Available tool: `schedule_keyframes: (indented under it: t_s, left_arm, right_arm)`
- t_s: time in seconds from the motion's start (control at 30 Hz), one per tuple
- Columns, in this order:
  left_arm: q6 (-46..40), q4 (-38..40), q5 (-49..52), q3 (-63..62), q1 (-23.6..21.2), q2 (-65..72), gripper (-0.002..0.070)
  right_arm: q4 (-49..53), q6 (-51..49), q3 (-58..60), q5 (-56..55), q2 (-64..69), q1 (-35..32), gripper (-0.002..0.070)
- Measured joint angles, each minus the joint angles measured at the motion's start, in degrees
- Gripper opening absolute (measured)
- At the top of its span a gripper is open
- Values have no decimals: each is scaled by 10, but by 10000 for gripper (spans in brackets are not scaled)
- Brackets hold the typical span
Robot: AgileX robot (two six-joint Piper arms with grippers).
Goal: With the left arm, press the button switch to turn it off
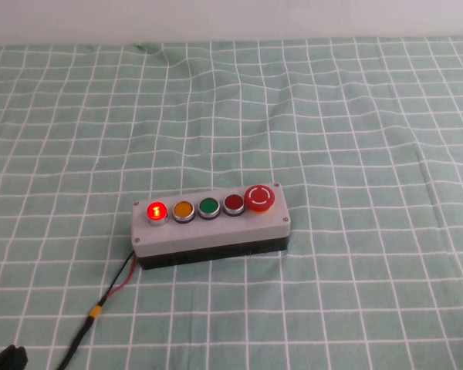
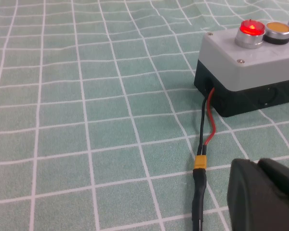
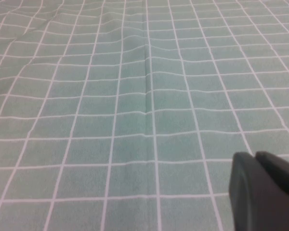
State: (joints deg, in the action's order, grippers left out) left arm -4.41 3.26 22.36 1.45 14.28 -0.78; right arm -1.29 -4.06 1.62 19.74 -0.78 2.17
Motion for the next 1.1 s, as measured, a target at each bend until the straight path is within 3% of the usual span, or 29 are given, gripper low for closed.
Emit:
schedule_keyframes:
  t_s: [1.1]
  left_arm:
    - [0,-17,0,0,0,0,-2]
  right_arm:
    - [0,0,0,0,0,0,-18]
